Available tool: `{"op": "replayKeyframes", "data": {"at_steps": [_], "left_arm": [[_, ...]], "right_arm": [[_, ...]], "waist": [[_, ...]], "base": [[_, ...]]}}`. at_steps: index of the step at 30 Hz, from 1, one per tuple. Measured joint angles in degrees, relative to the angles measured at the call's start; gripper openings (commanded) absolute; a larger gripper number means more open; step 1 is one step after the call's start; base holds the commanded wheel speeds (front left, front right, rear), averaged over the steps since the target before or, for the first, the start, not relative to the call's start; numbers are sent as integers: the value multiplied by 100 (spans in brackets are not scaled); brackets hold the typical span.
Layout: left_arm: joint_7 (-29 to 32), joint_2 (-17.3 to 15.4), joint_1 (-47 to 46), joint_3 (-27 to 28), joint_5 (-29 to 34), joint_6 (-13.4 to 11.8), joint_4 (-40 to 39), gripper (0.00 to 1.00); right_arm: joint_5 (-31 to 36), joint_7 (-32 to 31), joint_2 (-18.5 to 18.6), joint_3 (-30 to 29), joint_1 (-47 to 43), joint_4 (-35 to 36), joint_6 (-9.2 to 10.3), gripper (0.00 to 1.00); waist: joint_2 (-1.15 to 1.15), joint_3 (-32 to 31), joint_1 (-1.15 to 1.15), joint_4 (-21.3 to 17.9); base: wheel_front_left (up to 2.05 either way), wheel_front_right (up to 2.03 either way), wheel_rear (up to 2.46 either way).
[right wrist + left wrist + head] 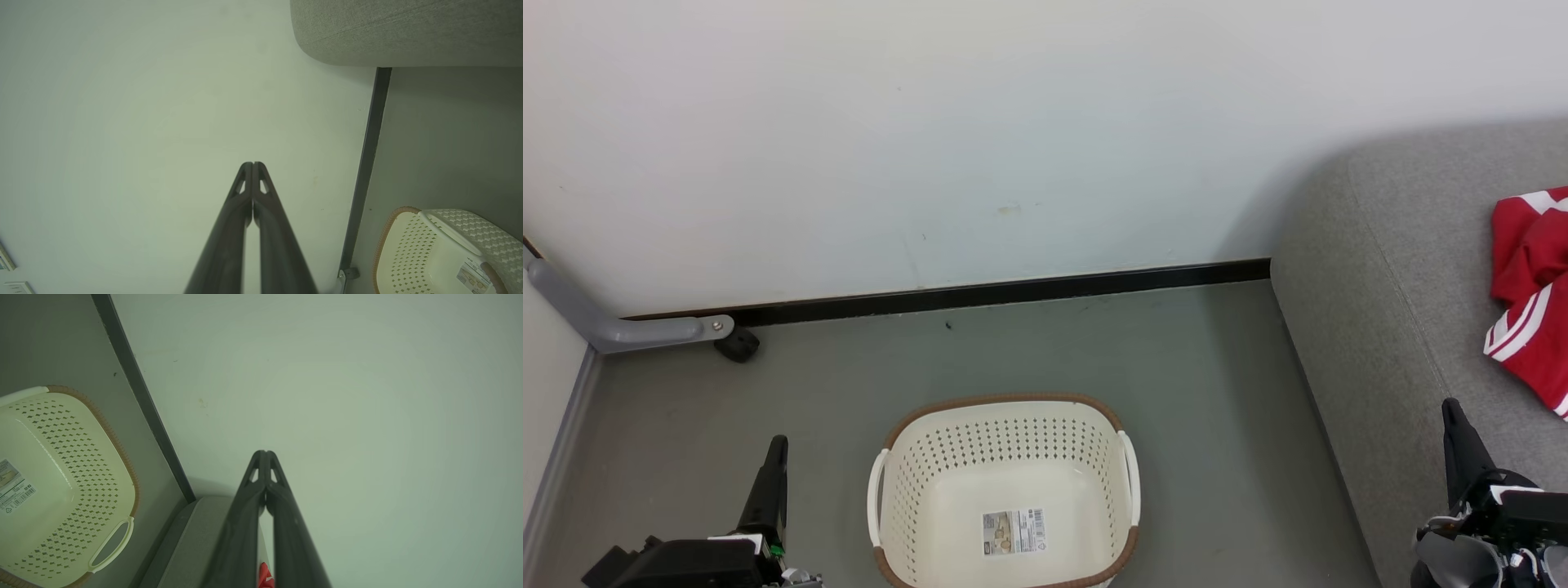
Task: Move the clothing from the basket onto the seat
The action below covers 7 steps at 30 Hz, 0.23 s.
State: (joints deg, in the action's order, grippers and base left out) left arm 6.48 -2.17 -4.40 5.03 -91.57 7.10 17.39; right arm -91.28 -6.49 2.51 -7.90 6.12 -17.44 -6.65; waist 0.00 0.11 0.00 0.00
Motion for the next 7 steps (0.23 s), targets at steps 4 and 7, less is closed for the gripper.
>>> {"op": "replayKeyframes", "data": {"at_steps": [4, 7], "left_arm": [[0, 0, 0, 0, 0, 0, -1, 0], [0, 0, 0, 0, 0, 0, -2, 0]], "right_arm": [[0, 0, 0, 0, 0, 1, 0, 0], [0, 0, 0, 0, 0, 1, 0, 0]], "waist": [[0, 0, 0, 0], [0, 0, 0, 0]], "base": [[0, 0, 0], [0, 0, 0]]}}
